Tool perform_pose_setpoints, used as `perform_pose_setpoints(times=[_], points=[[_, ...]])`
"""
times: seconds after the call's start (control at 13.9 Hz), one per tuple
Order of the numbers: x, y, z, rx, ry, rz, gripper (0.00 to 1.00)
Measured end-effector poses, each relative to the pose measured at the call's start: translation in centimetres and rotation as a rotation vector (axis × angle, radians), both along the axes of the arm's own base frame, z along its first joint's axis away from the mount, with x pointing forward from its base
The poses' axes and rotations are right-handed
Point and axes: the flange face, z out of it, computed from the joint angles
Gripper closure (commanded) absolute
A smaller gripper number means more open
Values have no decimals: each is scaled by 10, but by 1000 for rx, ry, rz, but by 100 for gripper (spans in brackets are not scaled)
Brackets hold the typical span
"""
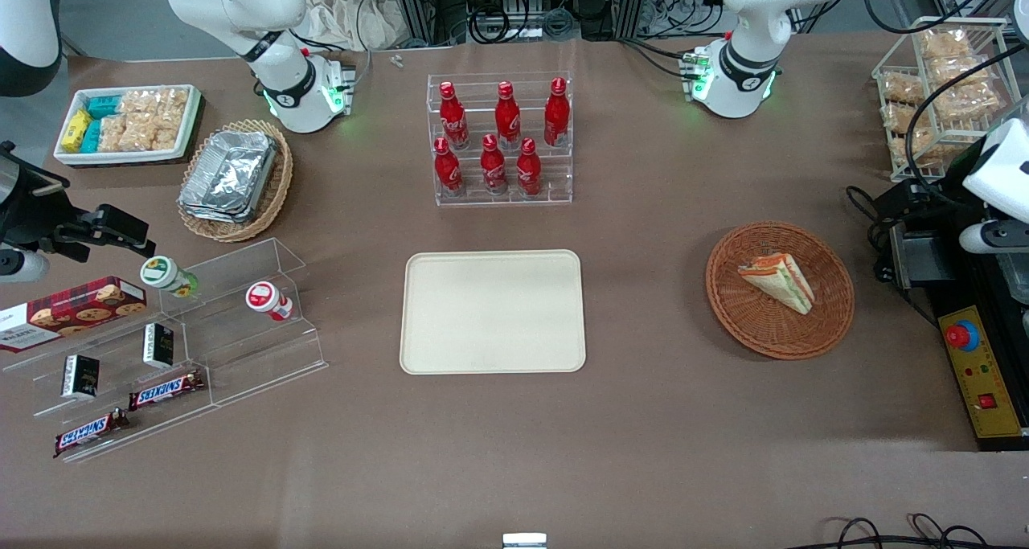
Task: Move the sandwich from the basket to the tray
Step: 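Move the left gripper over the wrapped sandwich in the wicker basket, then lower the open left gripper around the sandwich's edge in the basket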
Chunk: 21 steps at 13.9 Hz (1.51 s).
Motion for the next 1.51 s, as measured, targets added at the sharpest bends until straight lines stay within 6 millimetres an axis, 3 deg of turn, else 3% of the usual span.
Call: perform_pose_setpoints(times=[0.36,0.65,0.86,1.22,1.37,1.51], points=[[0,-1,-5,-30,20,42,0],[6,7,-29,-23,66,287,0],[7,8,-87,-1,129,461,0],[-14,27,-226,13,137,643,0],[-30,30,-265,19,139,700,0],[-42,30,-291,30,161,743,0]])
